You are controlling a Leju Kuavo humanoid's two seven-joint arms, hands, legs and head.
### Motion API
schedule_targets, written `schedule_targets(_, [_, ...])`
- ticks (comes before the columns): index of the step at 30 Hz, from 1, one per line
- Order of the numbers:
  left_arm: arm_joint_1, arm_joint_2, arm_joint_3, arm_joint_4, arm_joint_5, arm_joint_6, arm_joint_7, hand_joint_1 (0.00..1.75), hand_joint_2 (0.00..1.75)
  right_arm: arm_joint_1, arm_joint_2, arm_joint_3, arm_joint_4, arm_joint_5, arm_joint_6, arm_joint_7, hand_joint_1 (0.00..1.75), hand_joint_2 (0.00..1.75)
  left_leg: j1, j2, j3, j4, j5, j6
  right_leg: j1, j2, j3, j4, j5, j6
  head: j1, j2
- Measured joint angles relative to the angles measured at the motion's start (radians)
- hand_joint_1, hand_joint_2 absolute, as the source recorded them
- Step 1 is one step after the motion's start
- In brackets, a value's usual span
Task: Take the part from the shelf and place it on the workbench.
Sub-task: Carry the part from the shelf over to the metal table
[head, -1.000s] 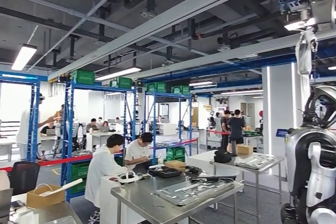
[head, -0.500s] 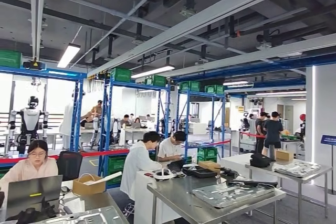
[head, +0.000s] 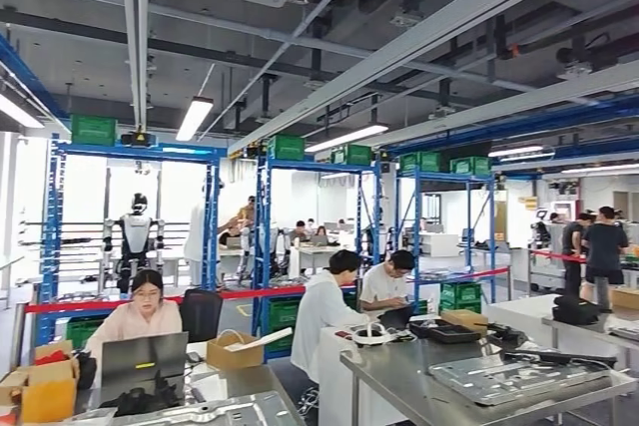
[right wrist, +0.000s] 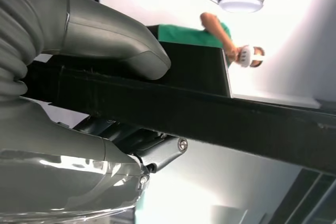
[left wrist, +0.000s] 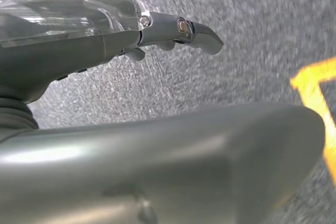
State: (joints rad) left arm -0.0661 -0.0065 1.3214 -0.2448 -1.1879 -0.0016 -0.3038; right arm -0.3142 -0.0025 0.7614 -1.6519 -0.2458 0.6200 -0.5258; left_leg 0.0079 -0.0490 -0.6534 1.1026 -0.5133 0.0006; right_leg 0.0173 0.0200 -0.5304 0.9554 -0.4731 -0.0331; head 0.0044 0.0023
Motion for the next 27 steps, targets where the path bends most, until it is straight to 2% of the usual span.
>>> schedule_targets(1, [-0.002, 0.001, 0.000, 0.000, 0.000, 0.000, 0.000, 0.00, 1.75, 0.001, 0.001, 0.000, 0.001, -0.001, 0.000, 0.000, 1.75, 1.75, 0.002, 0.021, -0.030, 0.063, -0.033, -0.006, 0.000, -0.015, 0.001, -0.002, 0.000, 0.000, 0.000, 0.000])
schedule_targets(2, [-0.004, 0.001, 0.000, 0.000, 0.000, 0.000, 0.000, 0.00, 1.75, 0.003, 0.001, 0.000, 0.002, -0.001, 0.000, 0.001, 1.75, 1.75, 0.006, 0.029, -0.058, 0.124, -0.056, -0.013, -0.001, -0.031, 0.000, -0.001, -0.001, 0.001, 0.000, 0.000])
schedule_targets(3, [-0.004, 0.001, 0.000, 0.000, 0.000, 0.000, 0.001, 0.00, 1.75, 0.004, 0.001, 0.000, 0.004, -0.001, 0.000, 0.001, 1.75, 1.75, 0.011, 0.034, -0.075, 0.162, -0.064, -0.019, -0.002, -0.045, 0.000, -0.001, -0.003, 0.003, 0.000, 0.000])
schedule_targets(4, [-0.002, 0.002, 0.000, 0.000, 0.000, 0.000, 0.002, 0.00, 1.75, 0.004, 0.001, 0.000, 0.005, -0.001, 0.001, 0.001, 1.75, 1.75, 0.015, 0.037, -0.075, 0.165, -0.055, -0.025, -0.004, -0.058, 0.000, 0.001, -0.005, 0.006, 0.000, 0.000])
schedule_targets(5, [0.000, 0.002, 0.000, 0.000, 0.000, 0.000, 0.003, 0.00, 1.75, 0.004, 0.001, 0.000, 0.006, -0.002, 0.001, 0.002, 1.75, 1.75, 0.020, 0.044, -0.054, 0.128, -0.029, -0.032, -0.007, -0.069, 0.000, 0.004, -0.008, 0.011, 0.000, 0.000])
schedule_targets(7, [0.000, 0.002, 0.000, 0.000, 0.000, 0.000, 0.003, 0.00, 1.75, 0.003, 0.001, 0.000, 0.006, -0.004, 0.002, 0.002, 1.75, 1.75, 0.023, 0.073, 0.017, -0.004, 0.028, -0.040, -0.011, -0.089, 0.000, 0.015, -0.018, 0.024, 0.000, 0.000])
schedule_targets(8, [-0.002, 0.001, 0.000, 0.000, 0.000, 0.000, 0.003, 0.00, 1.75, 0.003, 0.001, 0.000, 0.006, -0.005, 0.003, 0.003, 1.75, 1.75, 0.021, 0.084, 0.044, -0.055, 0.045, -0.036, -0.011, -0.097, -0.001, 0.023, -0.023, 0.032, 0.000, 0.000])
schedule_targets(9, [-0.003, 0.001, 0.000, 0.000, 0.000, 0.001, 0.003, 0.00, 1.75, 0.002, 0.001, 0.000, 0.006, -0.007, 0.004, 0.005, 1.75, 1.75, 0.019, 0.089, 0.057, -0.080, 0.049, -0.029, -0.011, -0.103, -0.002, 0.028, -0.028, 0.039, 0.000, 0.000])
schedule_targets(11, [-0.001, 0.001, 0.001, 0.000, 0.000, 0.002, 0.004, 0.00, 1.75, 0.000, 0.001, 0.000, 0.006, -0.010, 0.005, 0.008, 1.75, 1.75, 0.013, 0.077, 0.055, -0.081, 0.047, -0.009, -0.012, -0.115, 0.000, 0.033, -0.031, 0.048, 0.000, 0.000])
schedule_targets(13, [0.001, 0.001, 0.001, 0.000, 0.001, 0.002, 0.003, 0.00, 1.75, -0.001, 0.001, 0.000, 0.006, -0.012, 0.006, 0.009, 1.75, 1.75, 0.012, 0.063, 0.054, -0.081, 0.048, 0.005, -0.018, -0.101, 0.000, 0.043, -0.044, 0.057, 0.000, 0.000])
schedule_targets(14, [0.000, 0.001, 0.001, 0.000, 0.001, 0.002, 0.003, 0.00, 1.75, -0.001, 0.001, 0.000, 0.006, -0.013, 0.005, 0.010, 1.75, 1.75, 0.012, 0.058, 0.054, -0.082, 0.050, 0.011, -0.021, -0.083, -0.011, 0.070, -0.066, 0.060, 0.000, 0.000])
schedule_targets(16, [-0.004, 0.001, 0.002, 0.000, 0.003, 0.002, 0.002, 0.00, 1.75, 0.002, 0.000, -0.002, 0.007, -0.015, 0.000, 0.011, 1.75, 1.75, 0.010, 0.046, 0.054, -0.082, 0.051, 0.020, -0.023, -0.042, -0.063, 0.187, -0.130, 0.063, 0.000, 0.000])
schedule_targets(17, [-0.005, 0.001, 0.003, 0.000, 0.003, 0.002, 0.002, 0.00, 1.75, 0.004, 0.000, -0.003, 0.008, -0.015, -0.003, 0.011, 1.75, 1.75, 0.007, 0.039, 0.054, -0.082, 0.051, 0.023, -0.023, -0.032, -0.098, 0.261, -0.160, 0.063, 0.000, 0.000])
schedule_targets(18, [-0.005, 0.001, 0.004, 0.000, 0.003, 0.001, 0.002, 0.00, 1.75, 0.007, 0.000, -0.004, 0.010, -0.016, -0.006, 0.011, 1.75, 1.75, 0.004, 0.033, 0.054, -0.082, 0.052, 0.025, -0.022, -0.028, -0.125, 0.314, -0.174, 0.061, 0.000, 0.000])
schedule_targets(19, [-0.005, 0.001, 0.005, 0.000, 0.004, 0.001, 0.002, 0.00, 1.75, 0.009, 0.000, -0.005, 0.011, -0.017, -0.007, 0.011, 1.75, 1.75, 0.000, 0.027, 0.055, -0.082, 0.052, 0.027, -0.021, -0.026, -0.137, 0.332, -0.168, 0.057, 0.000, 0.000])
schedule_targets(20, [-0.004, 0.001, 0.007, 0.000, 0.004, 0.001, 0.002, 0.00, 1.75, 0.011, 0.000, -0.006, 0.011, -0.018, -0.009, 0.011, 1.75, 1.75, -0.004, 0.021, 0.055, -0.082, 0.052, 0.028, -0.017, -0.024, -0.129, 0.306, -0.142, 0.050, 0.000, 0.000])
schedule_targets(22, [-0.004, -0.001, 0.009, 0.000, 0.004, 0.000, 0.002, 0.00, 1.75, 0.011, 0.000, -0.009, 0.011, -0.020, -0.010, 0.011, 1.75, 1.75, -0.007, 0.012, 0.057, -0.082, 0.052, 0.028, -0.005, -0.013, -0.073, 0.171, -0.066, 0.029, 0.000, 0.000])
schedule_targets(23, [-0.005, -0.003, 0.010, 0.000, 0.004, 0.000, 0.002, 0.00, 1.75, 0.011, 0.001, -0.010, 0.011, -0.020, -0.010, 0.011, 1.75, 1.75, -0.007, 0.008, 0.056, -0.082, 0.052, 0.028, 0.001, -0.008, -0.045, 0.106, -0.039, 0.019, 0.000, 0.000])
schedule_targets(25, [-0.003, -0.006, 0.010, 0.000, 0.004, 0.000, 0.003, 0.00, 1.75, 0.010, 0.001, -0.013, 0.011, -0.021, -0.010, 0.011, 1.75, 1.75, -0.005, 0.005, 0.054, -0.082, 0.054, 0.025, 0.008, -0.001, -0.019, 0.045, -0.022, 0.008, 0.000, 0.000])
schedule_targets(27, [-0.002, -0.006, 0.011, 0.000, 0.004, 0.000, 0.003, 0.00, 1.75, 0.010, 0.002, -0.015, 0.010, -0.022, -0.011, 0.011, 1.75, 1.75, -0.004, 0.004, 0.052, -0.082, 0.054, 0.019, 0.006, -0.004, -0.016, 0.035, -0.017, 0.007, 0.000, 0.000])
